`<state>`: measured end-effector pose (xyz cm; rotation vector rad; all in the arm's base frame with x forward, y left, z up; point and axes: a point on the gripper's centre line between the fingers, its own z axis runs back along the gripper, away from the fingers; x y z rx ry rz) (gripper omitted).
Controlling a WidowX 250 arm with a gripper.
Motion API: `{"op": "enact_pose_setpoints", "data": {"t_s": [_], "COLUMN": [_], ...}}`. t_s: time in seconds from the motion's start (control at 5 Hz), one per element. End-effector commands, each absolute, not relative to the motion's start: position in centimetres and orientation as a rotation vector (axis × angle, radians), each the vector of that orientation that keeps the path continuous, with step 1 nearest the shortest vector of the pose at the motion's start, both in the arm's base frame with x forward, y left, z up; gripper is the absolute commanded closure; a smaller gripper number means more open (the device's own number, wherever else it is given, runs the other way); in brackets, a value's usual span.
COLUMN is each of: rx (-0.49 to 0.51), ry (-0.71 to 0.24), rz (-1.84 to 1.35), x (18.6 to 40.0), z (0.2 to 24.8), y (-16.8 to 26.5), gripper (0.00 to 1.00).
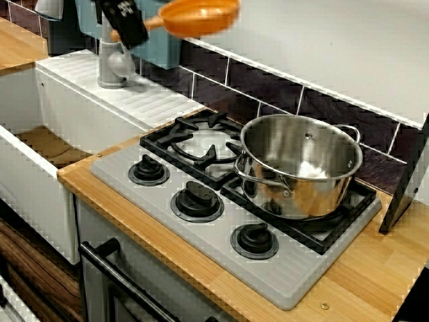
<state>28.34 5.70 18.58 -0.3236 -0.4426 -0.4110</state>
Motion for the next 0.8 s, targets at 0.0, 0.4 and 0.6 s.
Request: {"op": "enact_pose_setpoints", "data": {"t_s": [0.0, 0.4, 0.6], "rx": [-0.413, -0.38, -0.281], "ry": [-0.45, -0.337, -0.252], "rz": [-0.386, -0.412, -0.45], "x": [28.5, 28.5, 28.8], "z": [18.0, 16.6, 15.8], "y": [6.6, 5.3, 4.2], "gripper": [1.0, 1.0, 1.0]}}
